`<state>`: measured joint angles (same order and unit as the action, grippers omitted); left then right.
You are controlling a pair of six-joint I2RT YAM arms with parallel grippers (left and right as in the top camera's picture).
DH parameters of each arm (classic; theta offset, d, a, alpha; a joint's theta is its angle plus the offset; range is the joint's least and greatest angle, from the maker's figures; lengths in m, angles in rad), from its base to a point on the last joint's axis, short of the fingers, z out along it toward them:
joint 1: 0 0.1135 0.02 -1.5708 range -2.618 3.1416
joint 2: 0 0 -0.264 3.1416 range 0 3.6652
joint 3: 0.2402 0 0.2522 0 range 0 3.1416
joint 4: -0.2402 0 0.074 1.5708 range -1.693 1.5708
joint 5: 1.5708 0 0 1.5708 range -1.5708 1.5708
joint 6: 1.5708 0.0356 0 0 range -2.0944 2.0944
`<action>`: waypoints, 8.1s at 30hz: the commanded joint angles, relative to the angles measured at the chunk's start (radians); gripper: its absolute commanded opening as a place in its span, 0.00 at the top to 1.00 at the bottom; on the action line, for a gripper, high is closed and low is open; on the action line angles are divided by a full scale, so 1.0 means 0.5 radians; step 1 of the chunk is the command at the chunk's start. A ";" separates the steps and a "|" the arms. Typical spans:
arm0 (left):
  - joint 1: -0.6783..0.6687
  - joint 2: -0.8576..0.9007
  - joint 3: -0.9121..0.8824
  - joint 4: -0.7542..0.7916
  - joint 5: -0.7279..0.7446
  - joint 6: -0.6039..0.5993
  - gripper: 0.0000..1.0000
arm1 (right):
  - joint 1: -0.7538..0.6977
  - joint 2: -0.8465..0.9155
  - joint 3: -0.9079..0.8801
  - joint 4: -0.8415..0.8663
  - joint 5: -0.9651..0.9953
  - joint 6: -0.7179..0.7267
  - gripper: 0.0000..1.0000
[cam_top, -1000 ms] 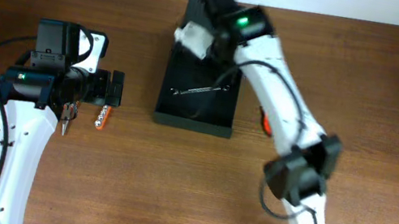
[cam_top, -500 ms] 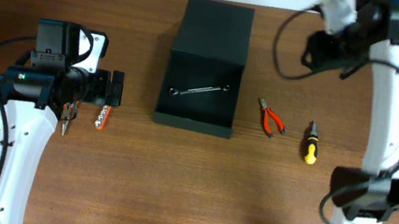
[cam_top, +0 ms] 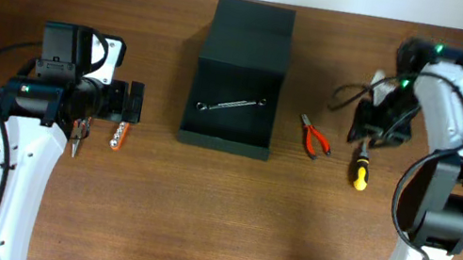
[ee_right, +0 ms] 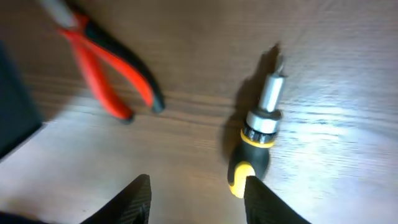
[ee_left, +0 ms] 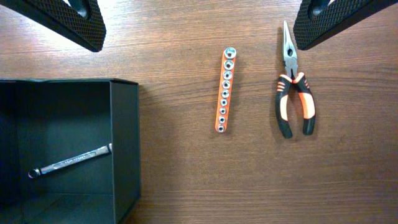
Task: Pack container
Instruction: 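Move right gripper back over the yellow-black screwdriver, then lower right gripper and grasp the screwdriver, then carry the screwdriver into the box beside the wrench and release, then move right gripper back over the red-handled cutters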
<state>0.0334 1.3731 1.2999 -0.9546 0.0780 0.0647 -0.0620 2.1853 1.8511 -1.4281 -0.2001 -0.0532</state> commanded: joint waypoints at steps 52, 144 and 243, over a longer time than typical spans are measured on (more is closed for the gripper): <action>0.008 0.014 0.024 0.008 0.002 0.040 0.01 | -0.126 -0.007 -0.561 0.410 0.359 0.055 0.61; 0.008 0.014 0.024 -0.005 0.008 0.040 0.01 | 1.232 0.423 0.723 0.603 0.151 -2.137 0.87; 0.008 0.014 0.024 0.082 0.008 0.040 0.01 | 0.546 0.348 0.010 0.547 0.330 -0.515 0.54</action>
<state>0.0334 1.3731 1.2999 -0.9161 0.0780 0.0647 0.1890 2.3554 1.8988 -1.1675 -0.0822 -0.2977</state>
